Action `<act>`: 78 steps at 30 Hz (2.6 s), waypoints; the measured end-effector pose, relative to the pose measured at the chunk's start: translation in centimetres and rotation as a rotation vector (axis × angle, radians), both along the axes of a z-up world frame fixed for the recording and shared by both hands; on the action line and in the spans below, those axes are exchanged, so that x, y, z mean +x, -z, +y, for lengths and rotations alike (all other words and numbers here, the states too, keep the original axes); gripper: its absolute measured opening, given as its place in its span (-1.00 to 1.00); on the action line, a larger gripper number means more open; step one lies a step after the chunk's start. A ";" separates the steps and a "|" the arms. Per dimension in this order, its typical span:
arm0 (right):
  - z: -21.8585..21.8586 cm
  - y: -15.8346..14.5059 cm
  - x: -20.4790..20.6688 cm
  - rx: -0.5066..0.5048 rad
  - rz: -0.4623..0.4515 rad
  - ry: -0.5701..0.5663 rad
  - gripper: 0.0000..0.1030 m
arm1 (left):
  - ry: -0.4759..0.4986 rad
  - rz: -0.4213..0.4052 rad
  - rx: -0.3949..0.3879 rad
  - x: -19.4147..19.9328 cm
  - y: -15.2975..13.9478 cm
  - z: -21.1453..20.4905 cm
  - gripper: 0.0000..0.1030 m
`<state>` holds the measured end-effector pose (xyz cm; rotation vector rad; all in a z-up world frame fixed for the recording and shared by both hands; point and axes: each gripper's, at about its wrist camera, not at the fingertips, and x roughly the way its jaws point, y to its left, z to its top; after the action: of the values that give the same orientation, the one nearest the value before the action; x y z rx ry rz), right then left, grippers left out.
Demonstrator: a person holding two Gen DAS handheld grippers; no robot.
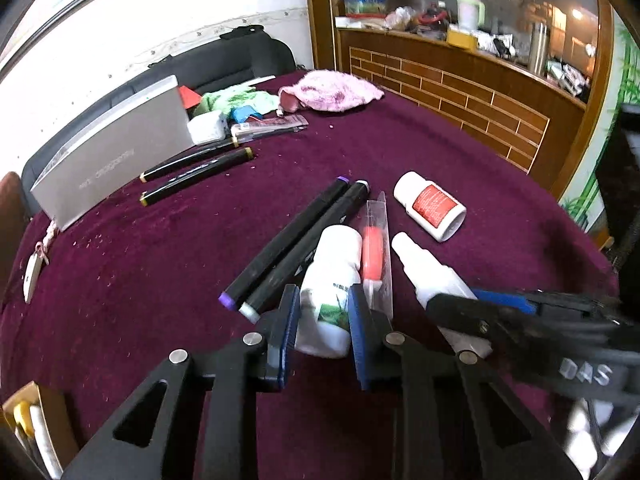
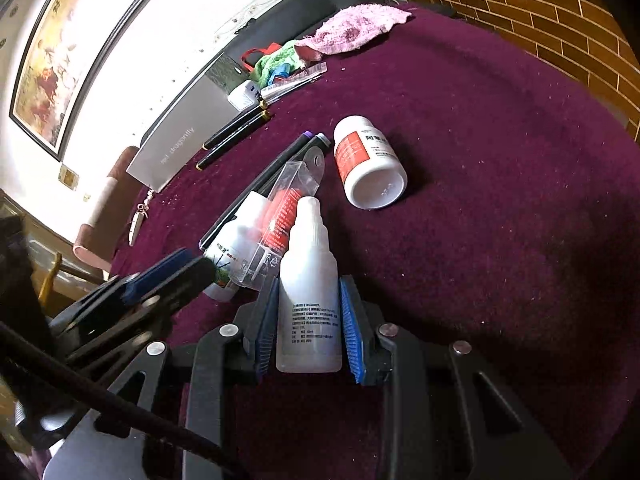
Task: Organize objects
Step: 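Grasp a white green-labelled bottle with left tool while right tool grasps a white spray bottle, then carry both white bottles over the tray with both tools, then open both tools to drop the bottles into the tray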
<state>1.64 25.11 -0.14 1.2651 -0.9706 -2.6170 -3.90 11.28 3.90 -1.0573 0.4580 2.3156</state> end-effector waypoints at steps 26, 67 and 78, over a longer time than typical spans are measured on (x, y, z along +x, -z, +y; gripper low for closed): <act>-0.7 -0.1 0.3 0.045 0.018 -0.002 -0.47 | -0.126 -0.132 0.158 -0.6 0.2 -4.0 -0.45; -41.2 -2.7 0.4 -0.152 -0.149 -0.740 -0.45 | -0.698 -0.068 0.351 15.6 0.8 -44.7 -0.43; -43.3 -2.2 0.7 0.019 -0.142 -0.749 -0.35 | -0.734 0.043 0.520 18.2 -3.0 -47.8 -0.19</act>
<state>2.37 -18.15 2.08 1.4653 -0.3624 -1.9755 14.33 -36.51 6.87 -1.0054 -0.6048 2.8352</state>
